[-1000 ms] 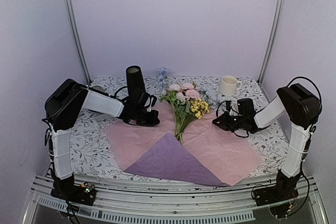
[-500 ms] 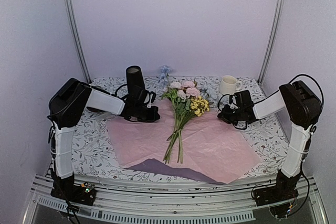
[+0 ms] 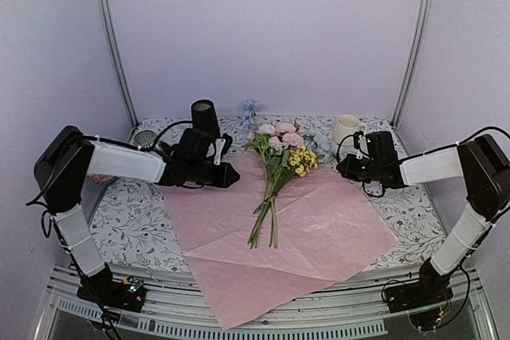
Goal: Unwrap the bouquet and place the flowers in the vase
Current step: Move the 1/4-folded wrapping paper to the center of the board, then adjust the fake flower with the flattened wrapping paper.
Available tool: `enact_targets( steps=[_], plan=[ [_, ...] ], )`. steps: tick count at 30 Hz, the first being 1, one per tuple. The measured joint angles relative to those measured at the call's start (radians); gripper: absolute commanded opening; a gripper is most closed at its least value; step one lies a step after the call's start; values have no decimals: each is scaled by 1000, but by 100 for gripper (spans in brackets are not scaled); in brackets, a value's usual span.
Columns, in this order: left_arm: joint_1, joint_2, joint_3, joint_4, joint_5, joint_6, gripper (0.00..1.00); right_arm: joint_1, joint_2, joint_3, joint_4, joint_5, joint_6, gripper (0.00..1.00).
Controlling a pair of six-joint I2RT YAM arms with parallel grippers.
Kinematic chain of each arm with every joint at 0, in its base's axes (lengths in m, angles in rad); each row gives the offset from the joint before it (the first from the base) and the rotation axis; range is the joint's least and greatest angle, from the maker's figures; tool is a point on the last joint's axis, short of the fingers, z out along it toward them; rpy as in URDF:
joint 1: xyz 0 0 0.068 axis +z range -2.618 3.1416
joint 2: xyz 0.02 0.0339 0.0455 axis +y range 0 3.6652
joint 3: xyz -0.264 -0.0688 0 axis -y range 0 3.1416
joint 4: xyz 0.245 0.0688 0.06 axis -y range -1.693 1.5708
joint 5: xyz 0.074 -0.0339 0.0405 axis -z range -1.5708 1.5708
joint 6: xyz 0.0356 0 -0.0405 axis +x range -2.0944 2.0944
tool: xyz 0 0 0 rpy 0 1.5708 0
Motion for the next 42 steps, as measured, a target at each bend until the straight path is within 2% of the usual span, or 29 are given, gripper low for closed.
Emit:
enact_targets(
  steps=[5,11,14,18,23,30,31,32,33,34,35,37,38,42],
  plan=[
    [-91,-122,-3,-34,-63,38,18,23,-89,-52,31,10,-46,17],
    [-227,-199,-17,-111,-160,66,19,24,-122,-97,57,-13,-68,18],
    [-272,-216,-26,-138,-190,66,21,24,-123,-103,71,-39,-74,23],
    [-297,-222,-34,-162,-225,66,22,24,-136,-119,93,-66,-85,24],
    [-325,-222,-35,-172,-276,65,35,24,-173,-137,115,-84,-90,24],
    [-339,-154,17,-188,-341,42,38,24,-186,-142,137,-92,-93,24],
    [-339,-134,32,-192,-355,36,45,24,-186,-143,139,-97,-94,25],
    [-339,-115,47,-196,-363,32,63,24,-186,-145,144,-102,-94,25],
    [-339,-100,58,-200,-370,31,75,24,-186,-148,146,-106,-95,25],
    [-339,-80,77,-201,-379,25,83,26,-187,-149,148,-110,-95,25],
    [-338,-66,90,-202,-383,25,86,27,-187,-151,152,-111,-95,25],
    [-338,-34,127,-211,-398,18,85,33,-189,-156,158,-114,-95,25],
    [-338,-17,148,-214,-406,14,81,37,-193,-159,160,-114,-95,25],
    [-330,52,230,-229,-417,7,54,48,-204,-163,169,-116,-101,25]
  ],
)
